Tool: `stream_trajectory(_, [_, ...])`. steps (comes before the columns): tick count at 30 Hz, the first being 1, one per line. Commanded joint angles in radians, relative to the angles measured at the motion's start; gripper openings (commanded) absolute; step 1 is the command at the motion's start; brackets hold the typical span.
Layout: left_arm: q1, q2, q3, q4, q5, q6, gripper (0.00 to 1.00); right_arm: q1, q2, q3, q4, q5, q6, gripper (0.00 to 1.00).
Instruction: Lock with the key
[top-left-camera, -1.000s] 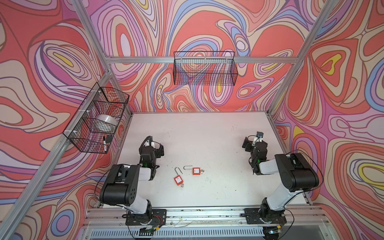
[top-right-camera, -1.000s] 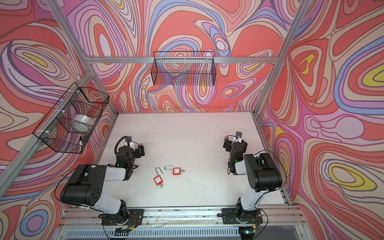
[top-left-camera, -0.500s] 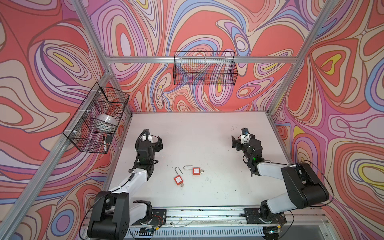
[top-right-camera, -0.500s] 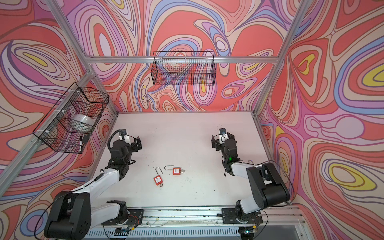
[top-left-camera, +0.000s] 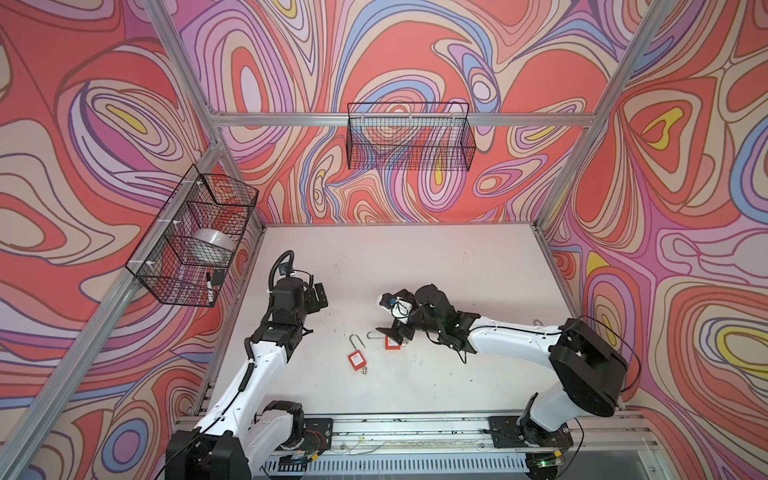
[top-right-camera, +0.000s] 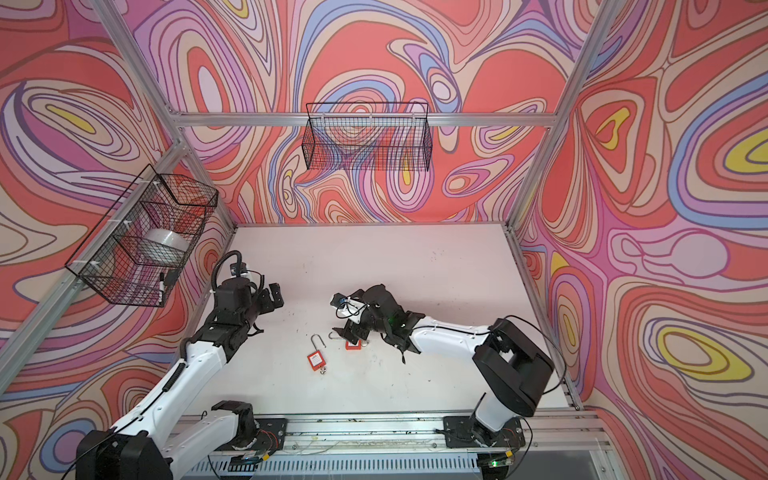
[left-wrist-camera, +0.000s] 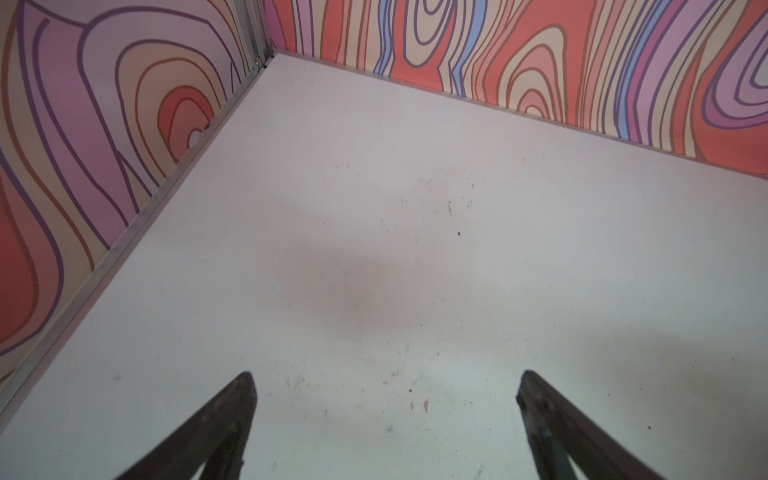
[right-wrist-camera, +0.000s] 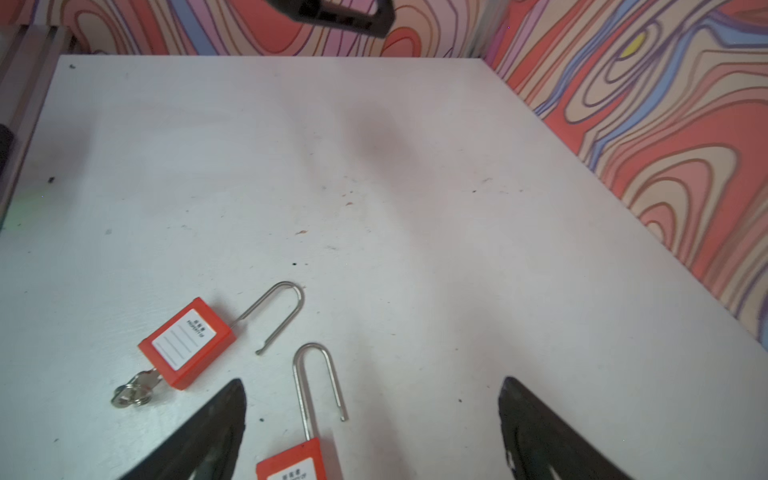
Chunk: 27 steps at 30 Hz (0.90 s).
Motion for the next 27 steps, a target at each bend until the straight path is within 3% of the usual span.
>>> stream_trajectory(1, [-0.002,0.007,0.065,-0.096,0.030,-0.035,1.00,0.031,0.060,0.052,-0.155,-0.073,-0.024,0.98])
stream_trajectory(9, [-0.001,0.043,0.135,-0.128,0.055,-0.032,1.00,0.128,0.201,0.170,-0.225,-0.052,-0.062,0.98])
stream_trajectory(22, [0.001,-0.014,0.132,-0.179,0.046,-0.028,1.00,0.193,0.392,0.365,-0.279,-0.011,-0.048,0.98])
stream_trajectory(27, [0.001,-0.017,0.131,-0.189,0.051,-0.032,1.00,0.199,0.431,0.392,-0.305,0.076,-0.043,0.98])
